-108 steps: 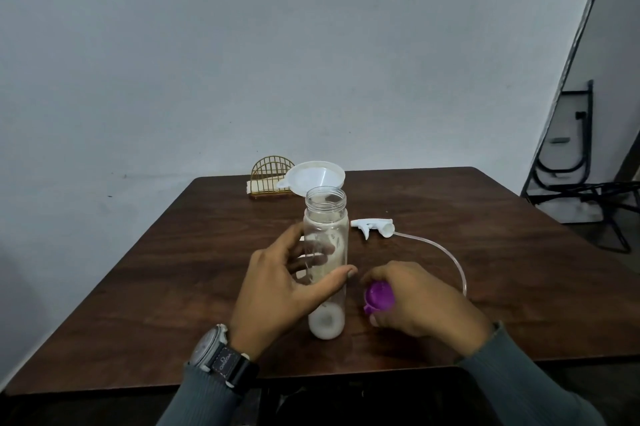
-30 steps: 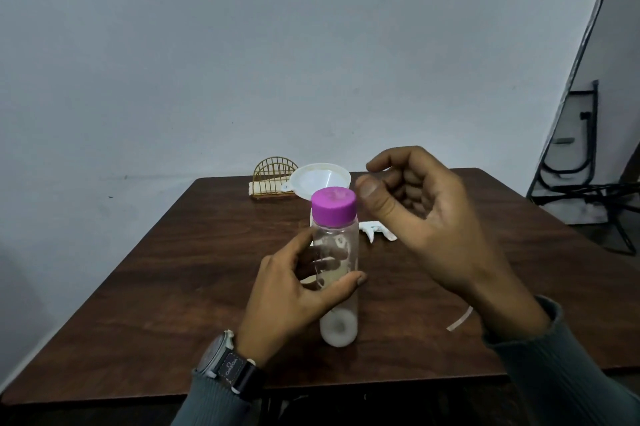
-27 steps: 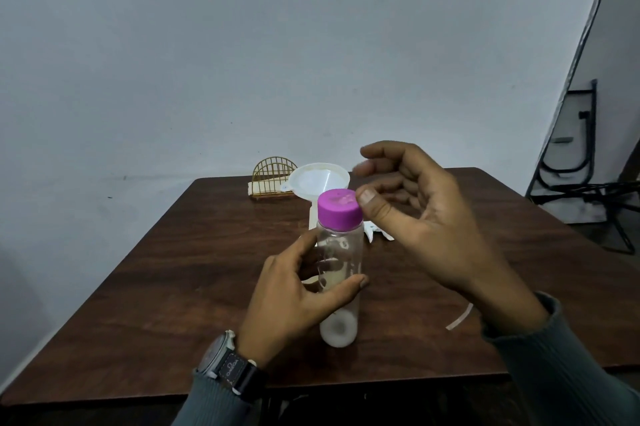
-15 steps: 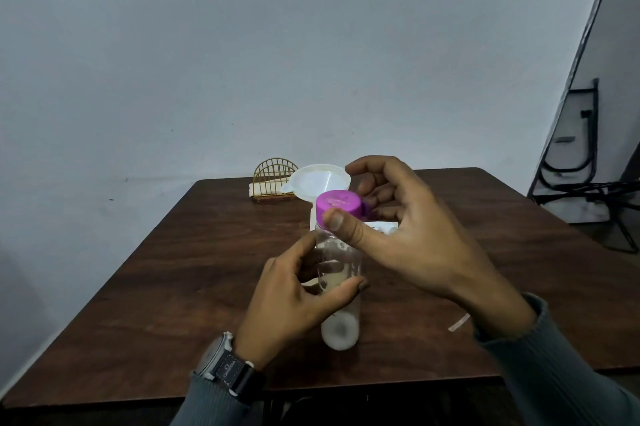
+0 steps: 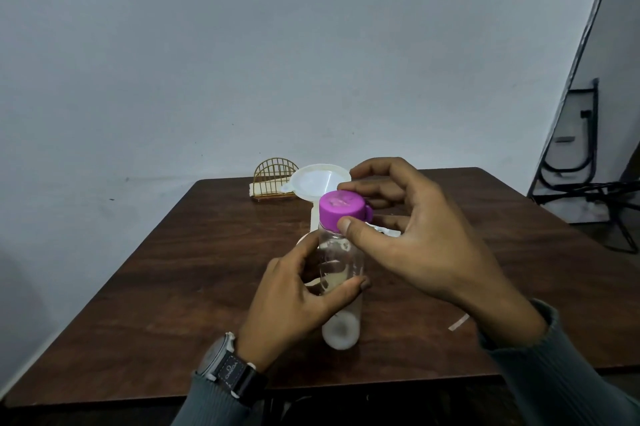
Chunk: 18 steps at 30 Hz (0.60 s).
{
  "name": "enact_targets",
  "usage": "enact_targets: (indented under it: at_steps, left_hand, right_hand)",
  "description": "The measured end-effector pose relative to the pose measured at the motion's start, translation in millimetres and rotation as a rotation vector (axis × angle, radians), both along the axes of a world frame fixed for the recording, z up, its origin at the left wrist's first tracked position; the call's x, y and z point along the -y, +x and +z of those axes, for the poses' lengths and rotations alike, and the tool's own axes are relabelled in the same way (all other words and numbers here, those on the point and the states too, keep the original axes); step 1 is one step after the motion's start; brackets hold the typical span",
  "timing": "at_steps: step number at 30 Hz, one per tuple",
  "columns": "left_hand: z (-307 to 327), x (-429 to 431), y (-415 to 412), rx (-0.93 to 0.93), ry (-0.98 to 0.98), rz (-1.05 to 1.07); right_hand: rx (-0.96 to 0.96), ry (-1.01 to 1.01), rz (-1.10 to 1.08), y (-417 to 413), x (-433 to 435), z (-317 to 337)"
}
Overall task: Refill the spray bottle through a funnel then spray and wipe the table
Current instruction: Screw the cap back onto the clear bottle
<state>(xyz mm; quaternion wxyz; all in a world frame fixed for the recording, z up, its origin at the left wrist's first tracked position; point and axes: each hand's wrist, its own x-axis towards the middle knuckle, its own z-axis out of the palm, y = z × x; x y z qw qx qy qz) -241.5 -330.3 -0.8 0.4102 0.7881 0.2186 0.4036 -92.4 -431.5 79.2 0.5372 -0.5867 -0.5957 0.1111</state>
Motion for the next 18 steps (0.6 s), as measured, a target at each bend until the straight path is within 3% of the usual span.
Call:
enact_targets:
  at_steps: [7, 13, 18]
  left_hand:
    - [0, 6, 0, 0.015, 0.056, 0.071]
    - [10, 5, -6, -0.073, 0.088, -0.070]
    - [8, 9, -3, -0.020, 0.068, -0.055]
  right_hand:
    - [-0.073, 0.032, -0.077, -3, -6, -6]
    - [0.013, -0.052, -0.049, -2, -4, -8]
    - [-0.096, 0.009, -0.093, -7, -3, -14]
